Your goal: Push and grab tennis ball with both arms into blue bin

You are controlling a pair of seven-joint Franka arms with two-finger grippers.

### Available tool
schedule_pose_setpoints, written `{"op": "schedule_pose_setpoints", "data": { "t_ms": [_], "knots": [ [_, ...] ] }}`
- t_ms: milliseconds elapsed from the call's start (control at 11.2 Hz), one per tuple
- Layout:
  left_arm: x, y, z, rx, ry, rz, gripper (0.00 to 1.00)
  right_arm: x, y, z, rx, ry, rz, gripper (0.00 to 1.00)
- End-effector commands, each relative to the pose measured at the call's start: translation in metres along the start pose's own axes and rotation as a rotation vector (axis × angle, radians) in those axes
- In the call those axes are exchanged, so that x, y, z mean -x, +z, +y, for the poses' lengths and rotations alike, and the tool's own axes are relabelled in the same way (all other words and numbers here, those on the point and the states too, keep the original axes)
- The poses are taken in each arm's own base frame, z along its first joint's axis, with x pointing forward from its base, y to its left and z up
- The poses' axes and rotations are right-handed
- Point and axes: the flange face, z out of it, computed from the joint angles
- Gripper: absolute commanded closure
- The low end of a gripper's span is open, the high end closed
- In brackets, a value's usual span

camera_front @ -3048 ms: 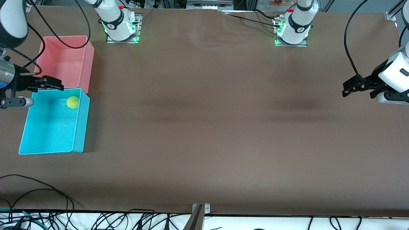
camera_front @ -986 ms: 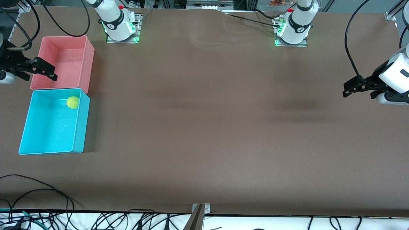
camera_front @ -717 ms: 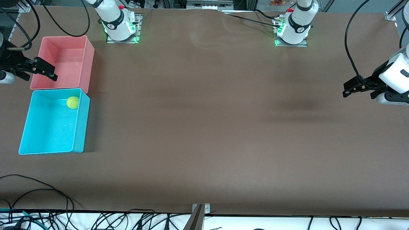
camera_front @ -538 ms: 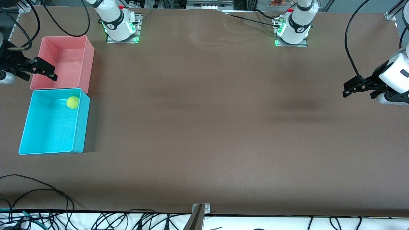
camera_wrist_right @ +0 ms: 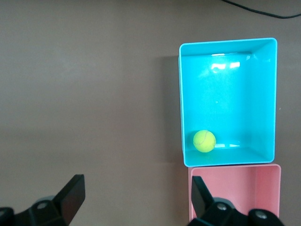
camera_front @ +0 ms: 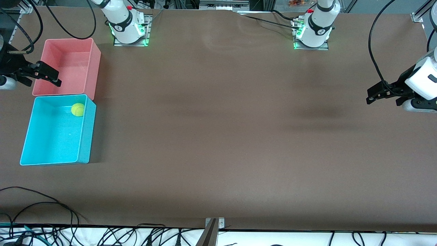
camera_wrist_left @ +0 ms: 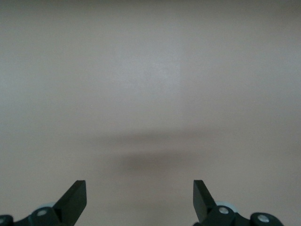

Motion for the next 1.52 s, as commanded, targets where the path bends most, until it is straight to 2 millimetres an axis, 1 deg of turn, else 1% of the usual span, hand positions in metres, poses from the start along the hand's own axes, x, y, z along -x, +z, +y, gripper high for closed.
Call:
{"op": "schedule_pose_setpoints", "data": {
  "t_ms": [0,1434],
  "knots": [
    [0.0009,0.0007,-0.0044,-0.022,0.017,-0.006,0.0,-0.0003,-0.0072,-0.0016,-0.016,0.01,-0.002,0.0],
    [-0.002,0.001,-0.0061,-0.023,0.014,0.0,0.0,-0.0032,-0.0048,-0.0011,-0.011,0.019,0.004,0.0]
  ]
}}
